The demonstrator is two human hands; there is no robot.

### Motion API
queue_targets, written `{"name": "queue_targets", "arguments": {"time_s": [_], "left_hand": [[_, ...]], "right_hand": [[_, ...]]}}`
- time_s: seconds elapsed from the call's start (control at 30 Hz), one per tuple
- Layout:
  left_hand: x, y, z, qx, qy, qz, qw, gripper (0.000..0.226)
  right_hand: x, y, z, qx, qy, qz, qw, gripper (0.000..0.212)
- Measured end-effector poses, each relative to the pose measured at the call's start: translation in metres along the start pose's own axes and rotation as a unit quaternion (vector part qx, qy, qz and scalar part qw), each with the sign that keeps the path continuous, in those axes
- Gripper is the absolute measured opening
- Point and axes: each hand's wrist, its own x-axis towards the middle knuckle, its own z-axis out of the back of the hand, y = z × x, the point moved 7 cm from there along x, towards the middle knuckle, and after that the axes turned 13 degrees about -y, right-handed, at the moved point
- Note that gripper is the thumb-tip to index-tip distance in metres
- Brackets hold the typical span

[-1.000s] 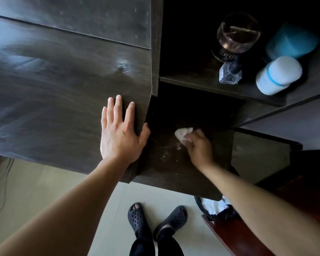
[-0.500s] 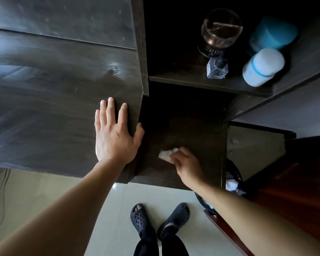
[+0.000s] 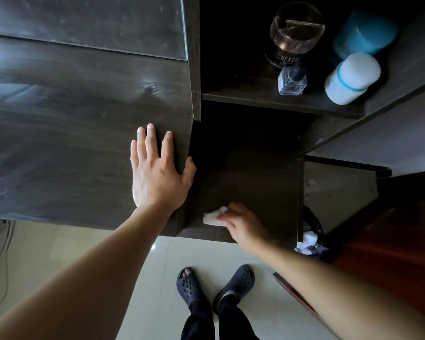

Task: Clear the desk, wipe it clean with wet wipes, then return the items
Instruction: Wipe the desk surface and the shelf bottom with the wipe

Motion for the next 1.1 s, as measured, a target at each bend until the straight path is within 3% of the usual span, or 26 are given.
{"name": "queue_targets", "arguments": {"time_s": [0.03, 0.1, 0.17, 0.27, 0.3, 0.37, 0.43, 0.5, 0.57, 0.63, 0.77, 0.8, 0.93, 1.0, 1.1], "left_hand": [[0.0, 0.0, 0.0, -0.001, -0.001, -0.001, 1.0, 0.065], [0.0, 0.0, 0.001, -0.004, -0.003, -0.003, 1.0, 0.065], [0.0, 0.0, 0.0, -0.004, -0.002, -0.003, 1.0, 0.064], [0.0, 0.0, 0.001, -0.004, -0.003, -0.004, 1.0, 0.064], [0.001, 0.0, 0.001, -0.007, -0.004, -0.005, 1.0, 0.064], [0.001, -0.001, 0.002, -0.011, -0.006, -0.007, 1.0, 0.064], [0.0, 0.0, 0.002, -0.017, -0.002, -0.008, 1.0, 0.064], [-0.001, 0.003, 0.002, -0.021, 0.008, -0.017, 1.0, 0.064], [-0.003, 0.008, 0.005, -0.022, 0.017, -0.046, 0.999, 0.06], [-0.009, 0.017, 0.01, -0.02, 0.022, -0.079, 0.996, 0.056], [-0.02, 0.052, 0.028, -0.005, -0.011, -0.027, 1.0, 0.051], [-0.021, 0.058, 0.031, 0.0, -0.022, -0.002, 1.0, 0.051], [-0.023, 0.061, 0.031, 0.019, -0.035, 0.02, 0.999, 0.049], [-0.022, 0.062, 0.03, 0.023, -0.039, 0.016, 0.999, 0.049], [-0.022, 0.063, 0.029, 0.028, -0.044, 0.011, 0.999, 0.049]], "right_hand": [[0.003, -0.01, 0.008, 0.006, 0.007, 0.006, 1.0, 0.019], [0.023, -0.043, 0.045, -0.009, -0.081, -0.066, 0.994, 0.014], [0.033, -0.09, 0.086, -0.016, -0.242, -0.208, 0.948, 0.011], [0.005, -0.102, 0.086, -0.135, -0.297, -0.287, 0.901, 0.01], [-0.007, -0.088, 0.07, -0.129, -0.293, -0.299, 0.899, 0.008], [-0.029, -0.039, 0.027, -0.076, -0.261, -0.243, 0.931, 0.006], [-0.048, 0.012, -0.012, -0.095, -0.171, -0.126, 0.973, 0.028], [-0.061, 0.027, -0.014, -0.104, -0.107, -0.071, 0.986, 0.039], [-0.065, -0.002, 0.021, -0.165, -0.139, -0.086, 0.973, 0.032], [-0.073, -0.045, 0.071, -0.239, -0.188, -0.153, 0.94, 0.026], [-0.079, -0.078, 0.101, -0.178, -0.261, -0.371, 0.873, 0.022], [-0.07, -0.063, 0.085, -0.152, -0.264, -0.367, 0.879, 0.022], [-0.015, 0.004, 0.01, -0.049, -0.203, -0.185, 0.96, 0.023], [0.026, -0.005, 0.008, -0.014, -0.206, -0.192, 0.959, 0.021], [0.097, -0.031, 0.02, -0.052, -0.221, -0.229, 0.947, 0.028]]}}
